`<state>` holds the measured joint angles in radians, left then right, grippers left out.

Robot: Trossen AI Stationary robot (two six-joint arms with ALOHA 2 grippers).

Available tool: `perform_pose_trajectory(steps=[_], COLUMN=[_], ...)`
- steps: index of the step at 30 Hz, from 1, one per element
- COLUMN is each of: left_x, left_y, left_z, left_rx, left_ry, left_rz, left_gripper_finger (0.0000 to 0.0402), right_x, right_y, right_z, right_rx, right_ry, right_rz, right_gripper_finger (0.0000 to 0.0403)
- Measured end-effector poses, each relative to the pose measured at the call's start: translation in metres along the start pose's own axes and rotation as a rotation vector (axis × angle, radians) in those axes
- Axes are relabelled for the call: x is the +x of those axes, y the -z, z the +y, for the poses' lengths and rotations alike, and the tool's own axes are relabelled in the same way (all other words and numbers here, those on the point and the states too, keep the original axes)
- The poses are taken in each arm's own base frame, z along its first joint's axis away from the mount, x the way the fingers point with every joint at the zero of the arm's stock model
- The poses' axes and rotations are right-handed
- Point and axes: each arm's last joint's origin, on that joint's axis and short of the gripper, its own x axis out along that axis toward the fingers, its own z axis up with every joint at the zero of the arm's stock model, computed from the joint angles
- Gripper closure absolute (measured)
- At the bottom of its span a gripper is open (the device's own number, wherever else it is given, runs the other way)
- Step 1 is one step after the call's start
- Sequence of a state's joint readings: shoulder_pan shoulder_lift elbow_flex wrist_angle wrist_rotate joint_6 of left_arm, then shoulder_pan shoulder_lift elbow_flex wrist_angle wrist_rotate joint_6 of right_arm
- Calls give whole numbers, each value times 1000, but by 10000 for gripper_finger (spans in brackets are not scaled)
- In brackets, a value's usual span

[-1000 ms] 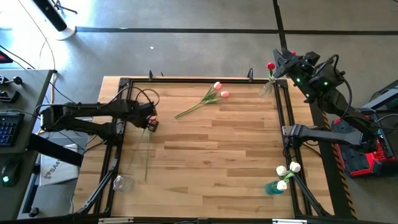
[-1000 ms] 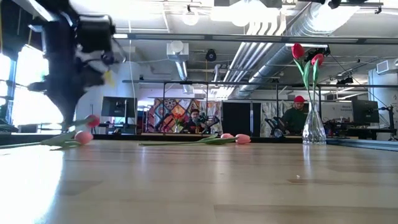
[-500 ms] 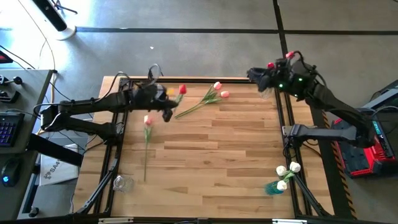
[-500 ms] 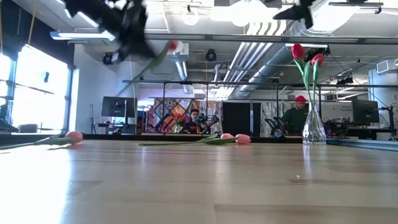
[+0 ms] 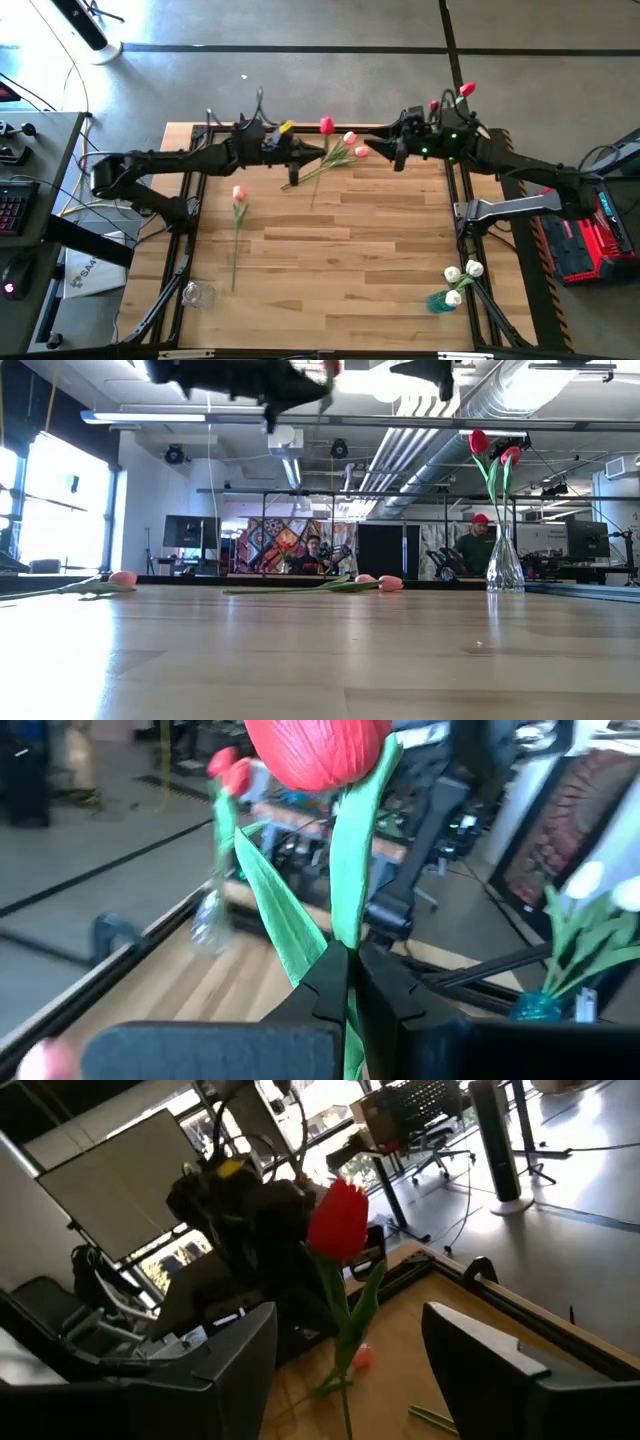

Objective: Sort flowers into vase by color
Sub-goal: Put the red flower into the top transparent vase

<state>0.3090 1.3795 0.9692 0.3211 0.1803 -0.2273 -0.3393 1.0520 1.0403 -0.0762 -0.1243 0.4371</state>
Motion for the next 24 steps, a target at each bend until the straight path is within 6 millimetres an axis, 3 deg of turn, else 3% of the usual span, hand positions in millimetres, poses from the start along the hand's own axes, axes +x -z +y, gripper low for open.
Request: perform_pose_trajectory(steps=[8,17,20,24], left_x=[44,63,67,69], left_y=[-25,-24,-17,-15], left_z=[-9,-13,-16,-18], left_rx=[84,84,75,72], left_ry=[134,192,202,202], left_rz=[-20,-1,22,26], left_gripper_finger=[401,401,401,401], right_x=[19,23,23,23], right_y=[15,15,14,14], right_z=[4,10,10,10], right_rx=[-63,-136,-135,-135], right_ry=[36,-2,5,13], right_rz=[49,21,15,12], right_gripper_finger=[164,170,202,301])
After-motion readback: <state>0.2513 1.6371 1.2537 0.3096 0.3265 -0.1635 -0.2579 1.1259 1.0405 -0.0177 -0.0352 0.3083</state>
